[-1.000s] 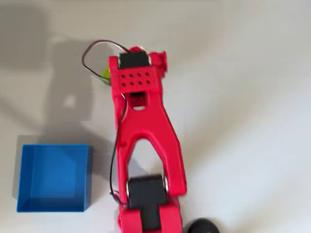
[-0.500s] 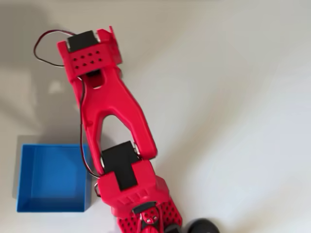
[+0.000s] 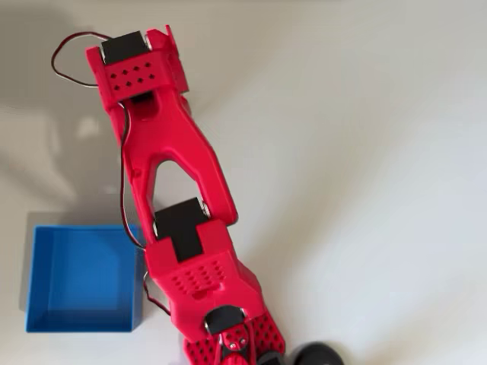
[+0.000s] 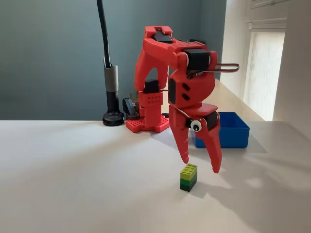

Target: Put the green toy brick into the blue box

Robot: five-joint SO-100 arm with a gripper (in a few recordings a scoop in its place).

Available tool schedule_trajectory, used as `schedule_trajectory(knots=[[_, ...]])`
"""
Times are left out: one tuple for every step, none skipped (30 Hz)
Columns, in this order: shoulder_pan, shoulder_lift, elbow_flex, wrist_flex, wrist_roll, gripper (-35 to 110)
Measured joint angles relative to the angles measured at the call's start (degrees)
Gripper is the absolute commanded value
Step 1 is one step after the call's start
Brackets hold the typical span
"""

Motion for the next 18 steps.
schedule_trajectory(knots=[[0.18,0.0,-0.26,0.44,-0.44,30],[0.53,-0.09,-0.53,0.97,-0.79,30],[0.79,-0.09,-0.79,1.41,-1.05,30],[0.79,-0.18,-1.05,1.58,-1.14,30],[0.7,-0.18,-1.32,1.76,-1.58,30],[0.7,-0.18,-1.49,1.76,-1.85,30],[0.97,-0.18,-1.58,1.85,-2.02,30],[1.41,-0.18,-1.58,1.85,-2.46,30],[1.93,-0.18,-1.58,1.85,-2.81,30],[2.37,-0.18,-1.58,1.85,-2.99,30],[2.64,-0.18,-1.58,1.85,-3.16,29],[2.81,-0.18,-1.58,1.85,-3.52,29],[2.99,-0.18,-1.58,1.85,-3.87,29],[3.08,-0.18,-1.58,1.85,-4.04,29],[3.16,-0.18,-1.58,1.85,-4.04,29],[3.43,-0.18,-1.58,1.85,-4.04,29],[3.78,-0.18,-1.58,1.85,-4.04,28],[4.13,-0.18,-1.58,1.85,-4.04,28]])
